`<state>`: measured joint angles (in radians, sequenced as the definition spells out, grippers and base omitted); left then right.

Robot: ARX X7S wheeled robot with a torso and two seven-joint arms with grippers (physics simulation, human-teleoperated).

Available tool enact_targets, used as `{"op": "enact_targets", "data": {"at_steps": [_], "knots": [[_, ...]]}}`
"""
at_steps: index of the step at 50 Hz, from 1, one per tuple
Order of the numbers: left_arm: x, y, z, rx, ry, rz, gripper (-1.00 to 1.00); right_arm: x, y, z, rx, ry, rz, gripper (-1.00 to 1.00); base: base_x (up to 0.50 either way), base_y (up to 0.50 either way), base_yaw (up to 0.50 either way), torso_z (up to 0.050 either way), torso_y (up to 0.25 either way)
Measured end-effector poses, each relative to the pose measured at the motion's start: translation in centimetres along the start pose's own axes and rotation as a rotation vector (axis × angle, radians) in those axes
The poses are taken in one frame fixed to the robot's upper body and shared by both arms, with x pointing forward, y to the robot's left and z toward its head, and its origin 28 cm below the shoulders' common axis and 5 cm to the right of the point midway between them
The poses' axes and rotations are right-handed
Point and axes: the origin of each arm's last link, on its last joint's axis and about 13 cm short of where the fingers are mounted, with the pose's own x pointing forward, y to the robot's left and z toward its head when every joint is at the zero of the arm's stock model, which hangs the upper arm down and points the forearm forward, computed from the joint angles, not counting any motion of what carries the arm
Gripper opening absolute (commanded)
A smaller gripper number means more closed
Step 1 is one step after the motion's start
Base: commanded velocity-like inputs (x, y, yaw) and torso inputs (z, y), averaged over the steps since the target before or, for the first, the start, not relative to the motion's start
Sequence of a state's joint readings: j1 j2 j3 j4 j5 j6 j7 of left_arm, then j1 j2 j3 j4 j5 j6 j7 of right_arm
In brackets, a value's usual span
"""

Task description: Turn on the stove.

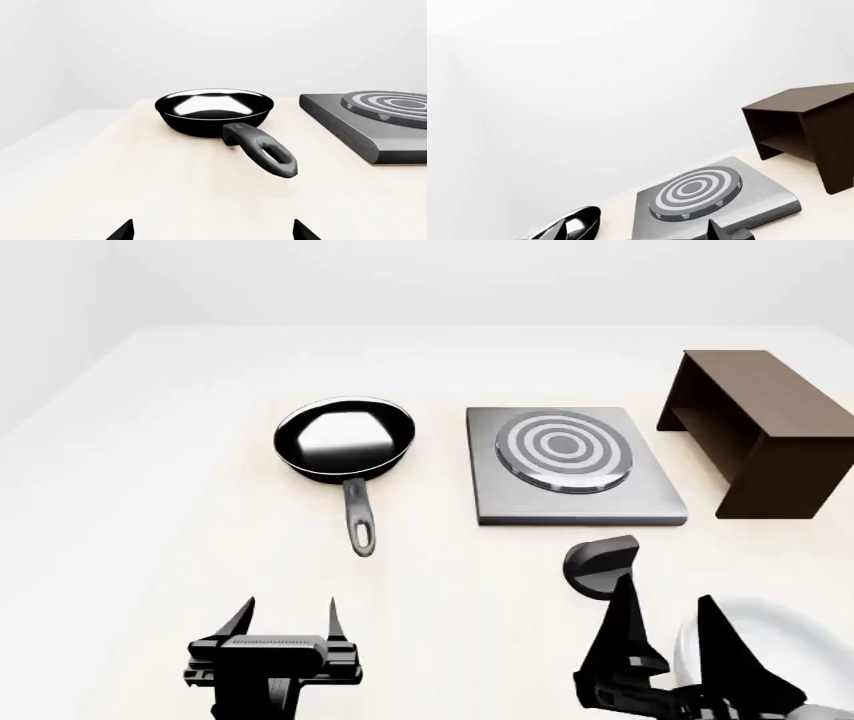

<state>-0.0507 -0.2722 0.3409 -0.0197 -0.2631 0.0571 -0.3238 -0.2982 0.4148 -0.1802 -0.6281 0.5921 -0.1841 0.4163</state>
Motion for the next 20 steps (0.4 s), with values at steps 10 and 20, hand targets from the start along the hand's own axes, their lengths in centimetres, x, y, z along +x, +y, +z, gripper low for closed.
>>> {"op": "enact_targets", "data": {"at_steps": [10, 20], "knots": [[0.0, 0.0, 0.0, 0.001, 0.0, -0.001, 1.0, -2.4, 0.1, 2.0, 0.032, -0.114, 0.059, 1.0, 0.0, 0.0, 0.0, 0.0, 0.0], [-0.1, 0.0, 0.0, 0.002, -0.001, -0.001, 1.0, -3.6, 0.1, 3.1, 0.042, -0.184, 0.098, 1.0, 0.0, 0.0, 0.0, 0.0, 0.0]]}}
